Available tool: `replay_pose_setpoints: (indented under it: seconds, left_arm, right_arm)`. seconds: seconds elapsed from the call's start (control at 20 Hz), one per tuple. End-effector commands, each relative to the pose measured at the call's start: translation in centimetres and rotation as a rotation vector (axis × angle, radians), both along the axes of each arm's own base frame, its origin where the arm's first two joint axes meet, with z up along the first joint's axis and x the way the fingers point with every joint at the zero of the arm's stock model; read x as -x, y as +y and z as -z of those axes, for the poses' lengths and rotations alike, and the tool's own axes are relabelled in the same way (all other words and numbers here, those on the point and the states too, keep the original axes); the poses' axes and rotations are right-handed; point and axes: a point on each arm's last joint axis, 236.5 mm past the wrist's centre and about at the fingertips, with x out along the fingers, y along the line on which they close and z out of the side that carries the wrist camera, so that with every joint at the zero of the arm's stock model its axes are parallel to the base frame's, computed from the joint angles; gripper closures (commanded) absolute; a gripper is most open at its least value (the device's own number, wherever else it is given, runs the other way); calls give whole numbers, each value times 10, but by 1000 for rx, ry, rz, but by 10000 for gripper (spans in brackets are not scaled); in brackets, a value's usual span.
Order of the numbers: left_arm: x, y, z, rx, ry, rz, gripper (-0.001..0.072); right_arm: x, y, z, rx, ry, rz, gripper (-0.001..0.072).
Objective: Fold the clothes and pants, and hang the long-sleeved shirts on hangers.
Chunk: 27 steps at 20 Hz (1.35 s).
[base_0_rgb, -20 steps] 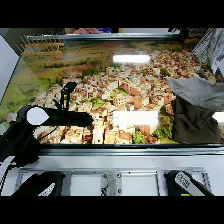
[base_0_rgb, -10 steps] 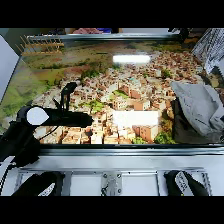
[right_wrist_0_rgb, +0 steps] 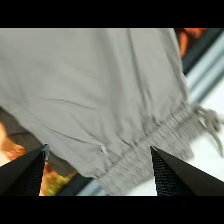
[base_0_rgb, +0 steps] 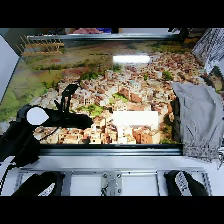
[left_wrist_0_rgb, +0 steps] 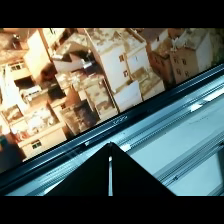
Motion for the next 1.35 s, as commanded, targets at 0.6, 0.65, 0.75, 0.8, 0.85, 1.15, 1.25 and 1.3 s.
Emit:
replay_pose_setpoints:
  seconds: [0.6, 0.65, 0.75, 0.8, 0.85, 1.15, 1.25, 1.3]
  left_arm:
    - [0, -1, -1, 4, 0, -1, 698]
    - [0, -1, -1, 4, 0, -1, 698]
    - [0, -1, -1, 4, 0, -1, 698]
    - [0, -1, -1, 4, 1, -1, 698]
    - [0, -1, -1, 4, 1, -1, 698]
    - [0, -1, -1, 4, 0, -1, 698]
    - [0, -1, -1, 4, 0, -1, 698]
    - [0, -1, -1, 4, 0, -1, 698]
  right_arm:
    - [-64, 288, -83, -279, -397, -976, 0]
    - [-64, 290, -83, -283, -398, -979, 0]
    - [-63, 290, -83, -282, -399, -980, 65]
    - [-63, 290, -83, -282, -398, -981, 344]
    - [-63, 290, -83, -282, -398, -981, 673]
    - [-63, 290, -83, -284, -397, -978, 686]
    - [-63, 290, -83, -284, -397, -978, 687]
    - [-63, 290, -83, -284, -397, -978, 687]
